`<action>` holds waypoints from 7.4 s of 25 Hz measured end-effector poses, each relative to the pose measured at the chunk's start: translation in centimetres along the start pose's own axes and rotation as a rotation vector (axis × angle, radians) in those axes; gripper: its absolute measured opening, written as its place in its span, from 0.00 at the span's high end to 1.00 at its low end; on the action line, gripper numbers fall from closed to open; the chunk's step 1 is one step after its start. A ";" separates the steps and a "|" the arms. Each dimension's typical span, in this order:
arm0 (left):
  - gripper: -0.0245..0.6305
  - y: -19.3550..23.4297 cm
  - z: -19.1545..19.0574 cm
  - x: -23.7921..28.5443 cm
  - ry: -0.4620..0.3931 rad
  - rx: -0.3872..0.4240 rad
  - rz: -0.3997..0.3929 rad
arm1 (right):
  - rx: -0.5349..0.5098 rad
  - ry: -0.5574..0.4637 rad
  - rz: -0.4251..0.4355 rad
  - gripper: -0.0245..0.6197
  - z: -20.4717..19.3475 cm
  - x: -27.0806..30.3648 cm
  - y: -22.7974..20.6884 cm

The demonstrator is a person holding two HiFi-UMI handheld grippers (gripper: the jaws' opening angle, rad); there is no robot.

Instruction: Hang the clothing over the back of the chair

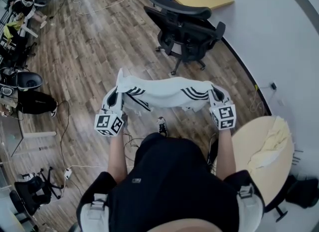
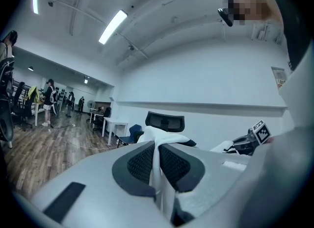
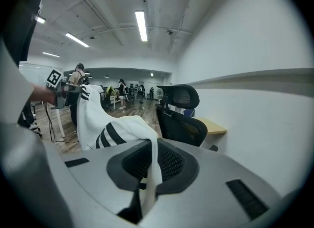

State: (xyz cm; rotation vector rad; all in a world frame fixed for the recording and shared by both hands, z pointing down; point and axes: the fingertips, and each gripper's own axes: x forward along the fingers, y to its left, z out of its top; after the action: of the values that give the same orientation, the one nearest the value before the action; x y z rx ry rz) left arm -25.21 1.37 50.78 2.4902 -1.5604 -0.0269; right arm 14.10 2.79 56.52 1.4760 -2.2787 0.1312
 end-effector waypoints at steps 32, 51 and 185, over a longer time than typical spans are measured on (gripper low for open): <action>0.94 4.2 1.6 10.1 0.005 0.026 -0.160 | 0.126 -0.034 -0.170 0.95 1.3 3.7 -3.3; 0.94 4.0 2.2 12.3 -0.002 0.023 -0.076 | 0.100 -0.032 -0.146 0.95 1.4 6.4 -8.3; 0.89 11.9 10.4 58.3 0.027 0.133 -0.456 | 0.108 -0.053 -0.520 0.90 12.7 27.9 -30.0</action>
State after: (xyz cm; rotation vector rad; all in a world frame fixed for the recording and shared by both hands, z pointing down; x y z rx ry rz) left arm -11.35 -57.34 48.11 2.8823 -0.9828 0.0441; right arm 27.36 -37.70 51.62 2.0942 -1.8727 0.0603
